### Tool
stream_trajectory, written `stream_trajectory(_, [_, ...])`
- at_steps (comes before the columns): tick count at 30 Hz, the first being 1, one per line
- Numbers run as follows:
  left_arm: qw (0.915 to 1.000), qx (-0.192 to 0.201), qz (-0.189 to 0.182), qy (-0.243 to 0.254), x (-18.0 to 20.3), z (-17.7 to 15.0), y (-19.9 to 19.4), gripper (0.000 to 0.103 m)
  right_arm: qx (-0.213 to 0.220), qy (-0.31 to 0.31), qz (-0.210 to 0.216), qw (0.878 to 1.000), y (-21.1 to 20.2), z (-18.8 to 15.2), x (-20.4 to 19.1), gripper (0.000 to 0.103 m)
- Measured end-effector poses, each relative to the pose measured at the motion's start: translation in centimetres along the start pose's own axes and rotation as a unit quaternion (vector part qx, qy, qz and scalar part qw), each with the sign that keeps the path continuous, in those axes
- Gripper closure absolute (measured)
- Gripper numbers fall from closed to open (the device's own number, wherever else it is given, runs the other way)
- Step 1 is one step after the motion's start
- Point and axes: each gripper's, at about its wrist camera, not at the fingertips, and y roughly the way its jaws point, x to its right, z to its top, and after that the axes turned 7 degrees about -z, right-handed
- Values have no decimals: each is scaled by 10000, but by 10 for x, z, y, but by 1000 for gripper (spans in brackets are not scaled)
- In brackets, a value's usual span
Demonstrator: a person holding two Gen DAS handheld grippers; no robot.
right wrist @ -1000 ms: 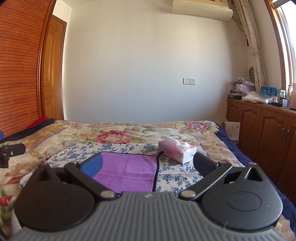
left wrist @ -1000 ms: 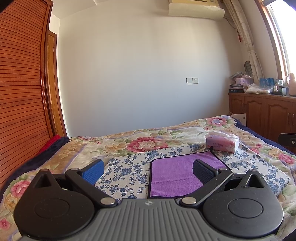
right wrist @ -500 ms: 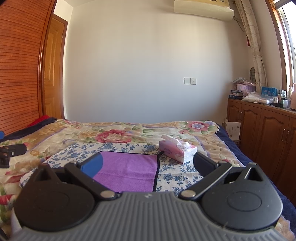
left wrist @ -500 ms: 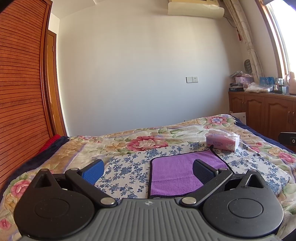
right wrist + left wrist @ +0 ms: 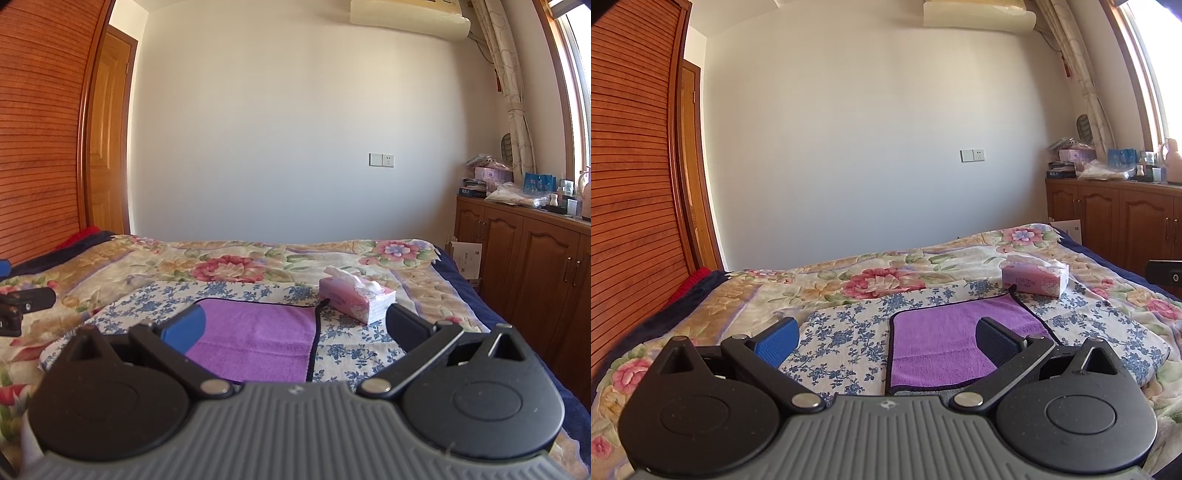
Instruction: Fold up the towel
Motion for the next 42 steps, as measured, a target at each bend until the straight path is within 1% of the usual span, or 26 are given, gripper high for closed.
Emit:
stream_trajectory(11, [9999, -92, -35, 52, 4, -2, 4, 0, -95, 2, 39, 9999, 8, -1, -1, 0])
stream_trajectory(22, [9994, -266, -209, 94, 3, -1, 18, 0, -232, 32, 36, 9997, 22, -2, -1, 0])
stream_trajectory(29, [9987, -424, -274, 75, -1, -3, 33, 0, -363, 83, 65, 9993, 33, -2, 0, 0])
stream_trajectory(36, [9972, -675, -308, 34, -5, -9, 51, 0, -445, -21, 90, 9990, 44, -3, -3, 0])
stream_trajectory(42, [9958, -831, -389, -4, -8, -11, 65, 0, -581, 10, 147, 9982, 54, -4, -2, 0])
